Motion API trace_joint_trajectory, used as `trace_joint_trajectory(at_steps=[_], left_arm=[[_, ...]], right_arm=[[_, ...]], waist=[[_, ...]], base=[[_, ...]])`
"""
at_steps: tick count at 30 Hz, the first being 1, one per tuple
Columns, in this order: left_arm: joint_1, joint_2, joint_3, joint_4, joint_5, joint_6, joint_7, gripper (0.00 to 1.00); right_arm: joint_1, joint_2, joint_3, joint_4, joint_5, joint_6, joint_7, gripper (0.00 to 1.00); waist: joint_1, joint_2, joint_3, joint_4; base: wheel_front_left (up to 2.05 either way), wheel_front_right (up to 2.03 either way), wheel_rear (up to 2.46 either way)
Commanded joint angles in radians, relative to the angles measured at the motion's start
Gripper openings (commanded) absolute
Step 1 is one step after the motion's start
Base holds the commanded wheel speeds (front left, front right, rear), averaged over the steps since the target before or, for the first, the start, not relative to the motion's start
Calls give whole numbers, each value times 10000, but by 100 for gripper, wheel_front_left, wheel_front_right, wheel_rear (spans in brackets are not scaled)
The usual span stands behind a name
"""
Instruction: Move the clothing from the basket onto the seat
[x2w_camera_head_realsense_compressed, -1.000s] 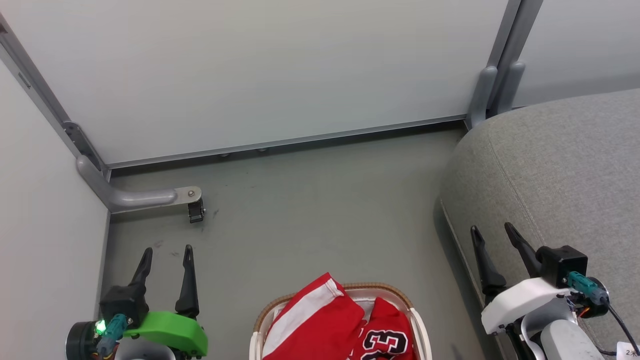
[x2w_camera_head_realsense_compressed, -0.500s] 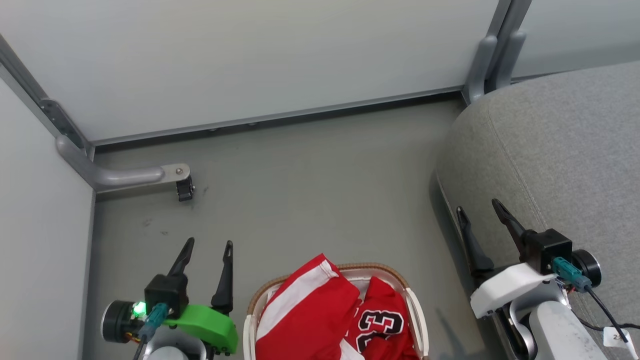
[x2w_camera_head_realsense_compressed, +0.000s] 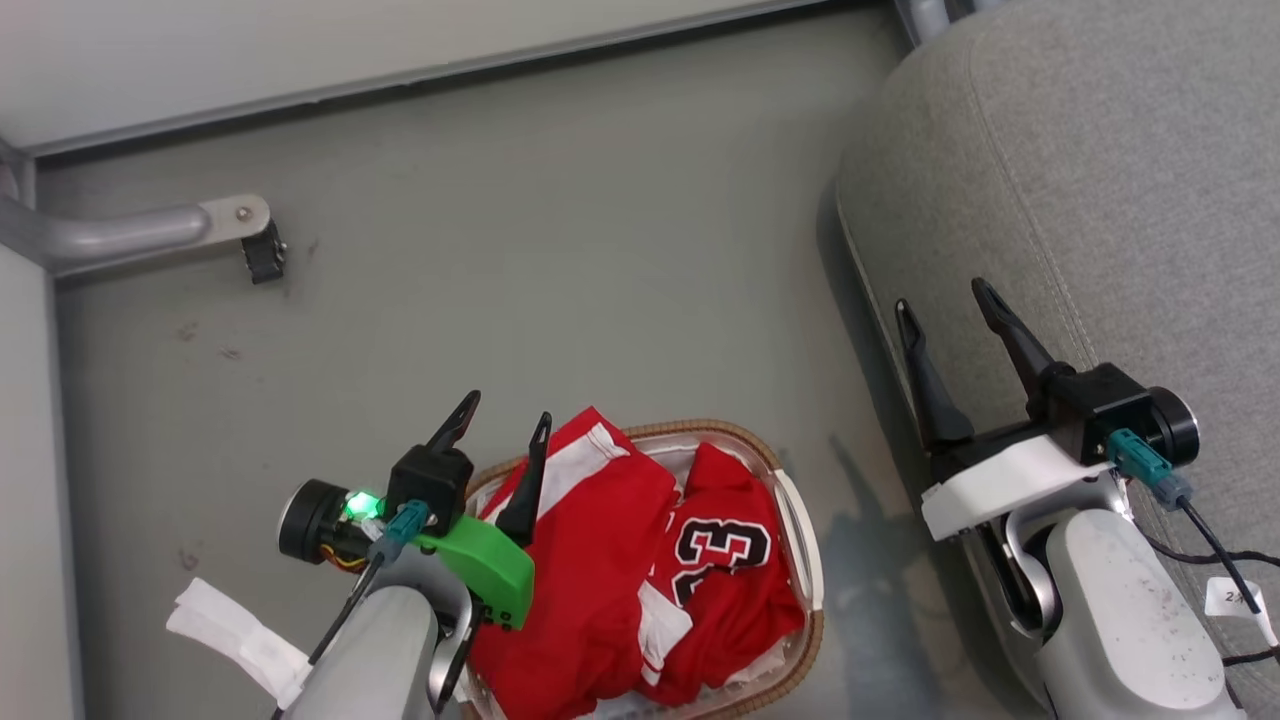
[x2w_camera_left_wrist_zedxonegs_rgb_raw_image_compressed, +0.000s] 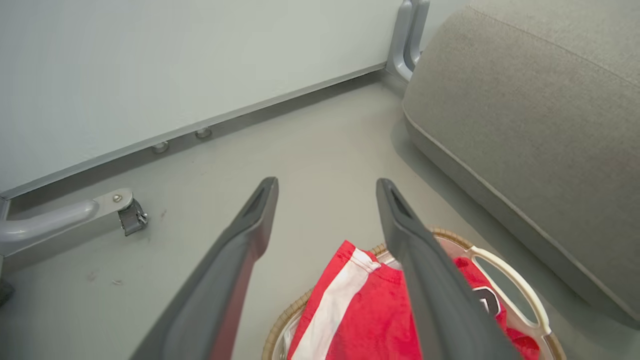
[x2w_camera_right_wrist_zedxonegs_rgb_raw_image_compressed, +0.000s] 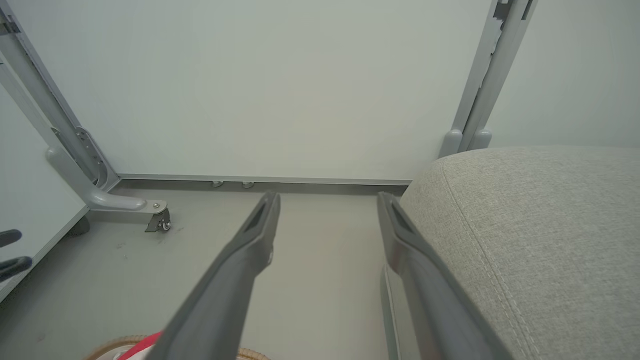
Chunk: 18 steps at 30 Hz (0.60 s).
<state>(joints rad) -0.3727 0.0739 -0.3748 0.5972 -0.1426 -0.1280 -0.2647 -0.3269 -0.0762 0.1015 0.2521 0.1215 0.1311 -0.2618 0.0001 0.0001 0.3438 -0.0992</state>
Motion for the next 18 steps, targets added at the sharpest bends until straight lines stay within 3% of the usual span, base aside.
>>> trace_joint_trajectory(at_steps=[1,9,18], left_arm=[[-359,92,-172,224,-140,-39,2,100],[-1285,240,-1948,2118,-686,-33,3,100],[-2136,24,-4246,4242,-1224,-34,3,100]], right_arm=[[-205,31,1,-95,-27,-6,-47,100],[-550,143,20,-350,-15,-6,-47,100],[-709,192,6,-781,-20,-6,-47,100]], waist=[[-1,-1,1278,-741],[-1,-1,2432,-1069],[-1,-1,3329,-1008]], base=[[0,0,0],[0,0,0],[0,0,0]])
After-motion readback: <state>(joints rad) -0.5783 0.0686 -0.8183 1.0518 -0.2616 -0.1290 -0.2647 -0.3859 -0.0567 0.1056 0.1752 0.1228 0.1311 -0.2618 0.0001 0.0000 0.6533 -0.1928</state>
